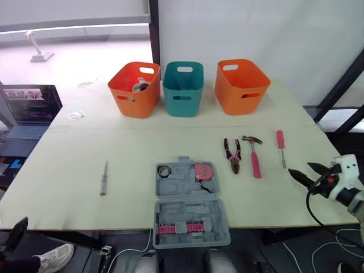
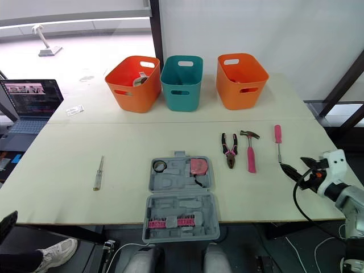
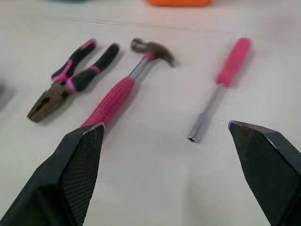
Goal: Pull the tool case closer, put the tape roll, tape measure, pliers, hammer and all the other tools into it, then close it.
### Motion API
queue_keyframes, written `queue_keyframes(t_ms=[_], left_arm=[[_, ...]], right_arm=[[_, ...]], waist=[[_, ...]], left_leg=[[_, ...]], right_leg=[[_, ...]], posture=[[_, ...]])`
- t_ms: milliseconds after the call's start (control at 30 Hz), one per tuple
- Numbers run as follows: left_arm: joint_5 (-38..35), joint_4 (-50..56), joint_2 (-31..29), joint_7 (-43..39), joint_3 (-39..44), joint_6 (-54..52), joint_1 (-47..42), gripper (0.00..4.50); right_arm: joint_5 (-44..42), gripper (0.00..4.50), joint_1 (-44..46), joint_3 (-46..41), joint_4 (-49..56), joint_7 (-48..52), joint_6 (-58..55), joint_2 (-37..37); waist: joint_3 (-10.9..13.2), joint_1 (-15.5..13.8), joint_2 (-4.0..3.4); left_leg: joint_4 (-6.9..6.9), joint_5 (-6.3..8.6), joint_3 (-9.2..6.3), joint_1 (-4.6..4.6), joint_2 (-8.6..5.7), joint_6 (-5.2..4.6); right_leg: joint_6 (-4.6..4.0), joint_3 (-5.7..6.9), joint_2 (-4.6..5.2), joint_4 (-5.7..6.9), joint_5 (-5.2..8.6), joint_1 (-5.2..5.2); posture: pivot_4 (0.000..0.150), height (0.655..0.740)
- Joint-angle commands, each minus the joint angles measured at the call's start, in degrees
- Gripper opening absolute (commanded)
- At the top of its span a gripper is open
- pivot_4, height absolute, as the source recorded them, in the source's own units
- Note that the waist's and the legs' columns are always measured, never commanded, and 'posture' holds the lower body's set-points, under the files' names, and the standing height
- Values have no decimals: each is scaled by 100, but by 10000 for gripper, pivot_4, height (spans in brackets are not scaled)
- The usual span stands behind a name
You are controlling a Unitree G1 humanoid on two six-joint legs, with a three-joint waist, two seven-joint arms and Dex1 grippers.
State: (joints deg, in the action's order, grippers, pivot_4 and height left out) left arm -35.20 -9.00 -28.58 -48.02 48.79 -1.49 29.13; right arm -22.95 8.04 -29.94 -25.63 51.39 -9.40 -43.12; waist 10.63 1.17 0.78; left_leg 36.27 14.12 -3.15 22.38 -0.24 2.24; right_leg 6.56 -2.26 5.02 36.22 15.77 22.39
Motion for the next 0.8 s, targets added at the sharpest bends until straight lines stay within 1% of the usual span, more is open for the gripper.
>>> queue_keyframes(t_ms=[33,133,200,267,300,367,433,500,600,700,800], left_arm=[[-76,-101,-92,-7,237,292,-56,45000],[-428,127,-96,152,178,-19,-382,45000],[-473,298,-170,176,73,-130,-539,45000],[-435,640,-424,88,-187,-299,-820,45000],[-462,924,-617,-28,-409,-453,-1012,45000],[-738,1527,-1030,-380,-927,-1047,-1275,45000],[-476,2124,-1536,-812,-1632,-1252,-1409,45000],[-388,2516,-1898,-957,-2167,-1514,-1691,45000],[-510,2810,-2255,-1053,-2809,-2092,-2306,45000],[-662,3038,-2337,-1013,-3269,-2566,-2948,45000],[-595,3187,-2267,-973,-3465,-2649,-3263,45000]], right_arm=[[-102,44735,-68,-152,148,-137,210,43],[-301,44735,167,-106,354,-277,35,190],[-467,44735,335,-109,534,-347,-155,269],[-660,44735,452,18,971,-378,-504,342],[-804,44735,498,114,1278,-403,-770,397],[-953,44735,478,375,1812,-426,-1179,485],[-1045,44735,273,671,2459,-566,-1505,664],[-1046,44735,87,955,3057,-747,-1718,827],[-989,44735,-188,1376,3897,-1061,-2059,988],[-775,44735,-421,1778,4487,-1489,-2346,1087],[-751,44735,-407,1844,4662,-2197,-2723,1430]], waist=[[-13,-8,17],[-18,-24,26],[-19,-21,23],[-19,-21,23],[-19,-30,23],[-19,-46,23],[-24,-47,31],[-23,-32,27],[-13,-14,7],[-12,9,5],[-13,6,7]], left_leg=[[-1,0,2,0,1,0],[-7,0,1,1,4,0],[-6,0,0,1,5,0],[-5,0,1,1,5,0],[-6,0,0,1,4,0],[-6,0,-7,2,4,0],[-6,0,-14,3,4,0],[-12,0,-11,3,3,0],[-20,0,-1,7,2,0],[-19,0,-8,11,9,-1],[-17,0,-15,9,19,-1]], right_leg=[[0,-2,0,-2,0,0],[0,-2,0,-5,1,1],[1,-2,0,-2,-1,2],[3,-2,0,-1,-2,1],[3,-2,-1,-1,-2,2],[4,-2,-5,0,-2,1],[7,1,-6,1,-4,-3],[9,-2,-5,-1,-5,-2],[21,-9,-5,2,-12,12],[25,-9,-22,13,-14,24],[25,-8,-36,16,-14,23]], posture=[[1500,7400],[1500,7400],[1500,7400],[1500,7400],[1500,7400],[1500,7400],[1500,7400],[1500,7400],[1500,7400],[1500,7400],[1500,7400]])
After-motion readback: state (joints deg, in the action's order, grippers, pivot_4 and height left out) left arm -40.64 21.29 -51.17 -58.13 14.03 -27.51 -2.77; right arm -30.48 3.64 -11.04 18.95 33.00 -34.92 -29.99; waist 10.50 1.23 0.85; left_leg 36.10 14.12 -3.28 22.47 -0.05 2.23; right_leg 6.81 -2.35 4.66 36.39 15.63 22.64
